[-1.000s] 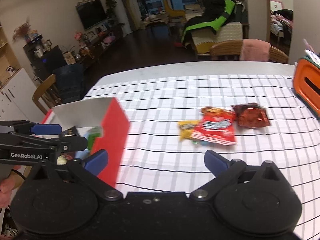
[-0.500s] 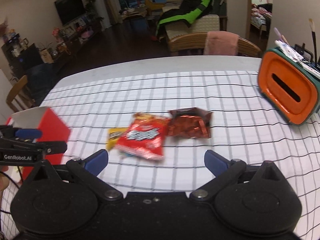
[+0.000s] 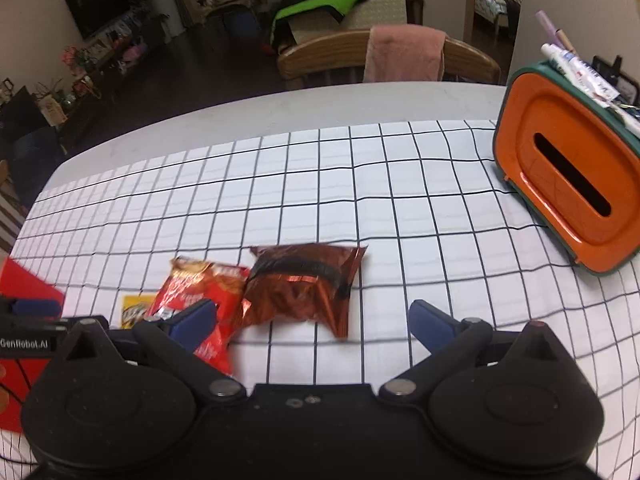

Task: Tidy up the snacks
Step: 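Grasp the yellow sesame candy with left tool while right grasps brown chocolate bag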

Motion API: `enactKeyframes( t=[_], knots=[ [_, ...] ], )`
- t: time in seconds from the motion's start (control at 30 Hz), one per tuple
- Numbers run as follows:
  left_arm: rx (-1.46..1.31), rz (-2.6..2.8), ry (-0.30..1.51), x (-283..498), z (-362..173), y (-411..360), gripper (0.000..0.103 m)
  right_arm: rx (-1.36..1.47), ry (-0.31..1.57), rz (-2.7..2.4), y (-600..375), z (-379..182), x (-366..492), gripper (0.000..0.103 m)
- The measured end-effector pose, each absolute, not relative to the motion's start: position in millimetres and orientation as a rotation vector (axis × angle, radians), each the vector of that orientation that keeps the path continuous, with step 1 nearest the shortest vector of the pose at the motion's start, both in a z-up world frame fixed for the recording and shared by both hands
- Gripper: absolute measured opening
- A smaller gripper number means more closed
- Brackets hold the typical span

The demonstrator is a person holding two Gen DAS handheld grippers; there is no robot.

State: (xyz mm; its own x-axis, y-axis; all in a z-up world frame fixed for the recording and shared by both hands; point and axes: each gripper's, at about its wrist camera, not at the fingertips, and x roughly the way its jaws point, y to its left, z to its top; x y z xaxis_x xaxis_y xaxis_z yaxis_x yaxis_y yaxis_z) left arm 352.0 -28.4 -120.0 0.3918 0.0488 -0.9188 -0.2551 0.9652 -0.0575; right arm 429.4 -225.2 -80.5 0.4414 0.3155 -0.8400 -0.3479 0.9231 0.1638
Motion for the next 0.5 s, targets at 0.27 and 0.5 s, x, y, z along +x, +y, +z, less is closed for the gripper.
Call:
enactKeyframes(
  t=[0.27, 0.5],
  knots=[
    [-0.175, 0.204, 1.174, 380.6, -138.7, -36.2, 0.085, -0.007, 1.092, 0.388, -208.1, -101.5, 465.0, 0.103],
    [-0.149, 0.219, 1.195, 394.9, -158.8, -40.1, 0.085, -0.03, 1.133, 0.357, -190.5, -122.0, 477.2, 0.102]
  ],
)
